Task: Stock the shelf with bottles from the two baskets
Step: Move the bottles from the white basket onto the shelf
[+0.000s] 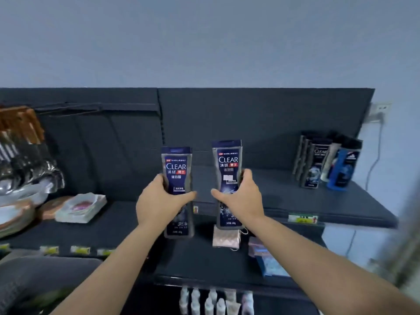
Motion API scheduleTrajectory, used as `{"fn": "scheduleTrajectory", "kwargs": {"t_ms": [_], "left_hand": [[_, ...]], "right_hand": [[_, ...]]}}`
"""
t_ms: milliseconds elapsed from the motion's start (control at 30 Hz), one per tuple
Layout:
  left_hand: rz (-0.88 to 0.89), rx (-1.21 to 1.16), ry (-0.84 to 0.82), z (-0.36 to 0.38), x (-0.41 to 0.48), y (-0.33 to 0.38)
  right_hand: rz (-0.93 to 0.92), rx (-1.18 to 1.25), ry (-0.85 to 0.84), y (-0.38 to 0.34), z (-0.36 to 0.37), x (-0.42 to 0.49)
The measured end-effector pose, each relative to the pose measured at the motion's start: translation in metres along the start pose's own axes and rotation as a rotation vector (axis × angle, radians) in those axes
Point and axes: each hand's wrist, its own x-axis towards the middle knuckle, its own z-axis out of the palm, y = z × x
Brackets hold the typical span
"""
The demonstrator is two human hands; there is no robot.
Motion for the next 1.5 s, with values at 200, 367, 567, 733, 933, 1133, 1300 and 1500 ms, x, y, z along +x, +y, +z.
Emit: {"fn": "scheduleTrajectory", "kwargs": {"t_ms": [200,367,567,733,933,1133,1300,1500], "left_hand": [[0.054,-0.006,-0.105,0.097,0.006,0.07],[0.078,-0.044,-0.155,0.168,0.008,0.11],[0.05,-0.069,-0.164,0.228,0.014,0.138],[0.034,-0.06,-0.168,0.254,0.034,0.145],[0.067,-0.042,-0.178,0.285,0.08,0.145],[0.065,-0.019,-0.277,0.338,0.148,0.15],[0.122,-0.01,-0.35,0.385,0.194,0.152],[0.206,-0.068,-0.404,0.427,0.224,0.15]], "right_hand": [[0.029,-0.05,0.111,0.058,-0.088,0.04],[0.058,-0.054,0.159,0.106,-0.143,0.071],[0.072,-0.031,0.189,0.156,-0.182,0.097],[0.124,0.018,0.185,0.177,-0.193,0.113],[0.14,0.043,0.178,0.185,-0.171,0.143],[0.194,0.048,0.173,0.191,-0.135,0.171],[0.265,0.036,0.223,0.202,-0.117,0.192],[0.284,0.02,0.312,0.213,-0.105,0.214]]}}
